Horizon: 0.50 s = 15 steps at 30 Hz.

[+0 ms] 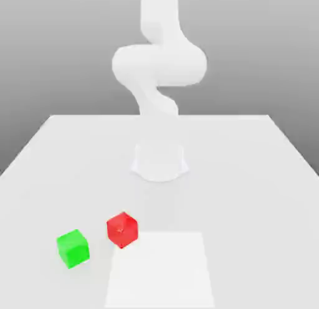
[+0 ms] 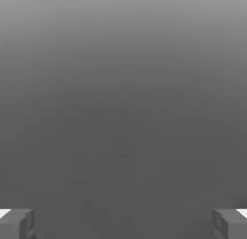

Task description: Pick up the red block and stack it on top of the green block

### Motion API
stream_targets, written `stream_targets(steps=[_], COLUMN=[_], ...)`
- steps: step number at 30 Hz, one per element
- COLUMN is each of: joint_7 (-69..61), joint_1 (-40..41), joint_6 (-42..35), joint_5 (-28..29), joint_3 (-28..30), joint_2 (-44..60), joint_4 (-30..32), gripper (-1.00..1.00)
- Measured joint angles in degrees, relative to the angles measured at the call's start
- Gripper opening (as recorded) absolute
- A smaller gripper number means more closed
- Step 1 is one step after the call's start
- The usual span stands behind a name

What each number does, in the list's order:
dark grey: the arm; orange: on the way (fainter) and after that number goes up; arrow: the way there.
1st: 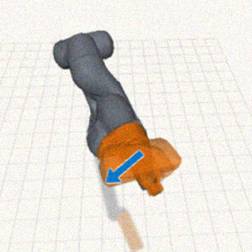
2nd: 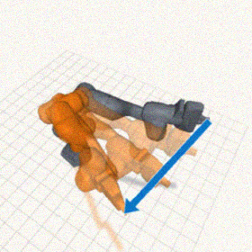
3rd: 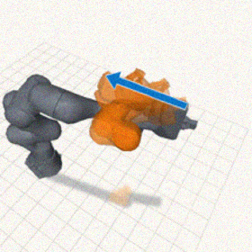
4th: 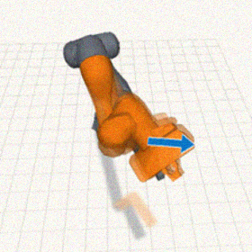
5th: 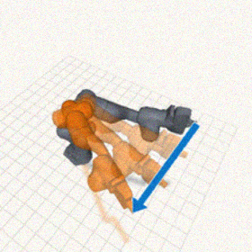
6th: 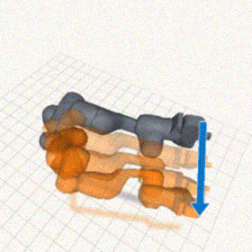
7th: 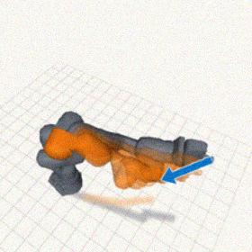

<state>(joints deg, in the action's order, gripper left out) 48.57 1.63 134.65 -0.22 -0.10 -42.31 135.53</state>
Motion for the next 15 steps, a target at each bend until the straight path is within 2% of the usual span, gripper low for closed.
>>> stream_targets(steps=[15], joint_7=[22.0], joint_1=[11.6], joint_6=[21.2], joint_5=[-0.4], joint_3=[-1.3], joint_2=[27.2], joint_4=[27.5], gripper=[0.0])
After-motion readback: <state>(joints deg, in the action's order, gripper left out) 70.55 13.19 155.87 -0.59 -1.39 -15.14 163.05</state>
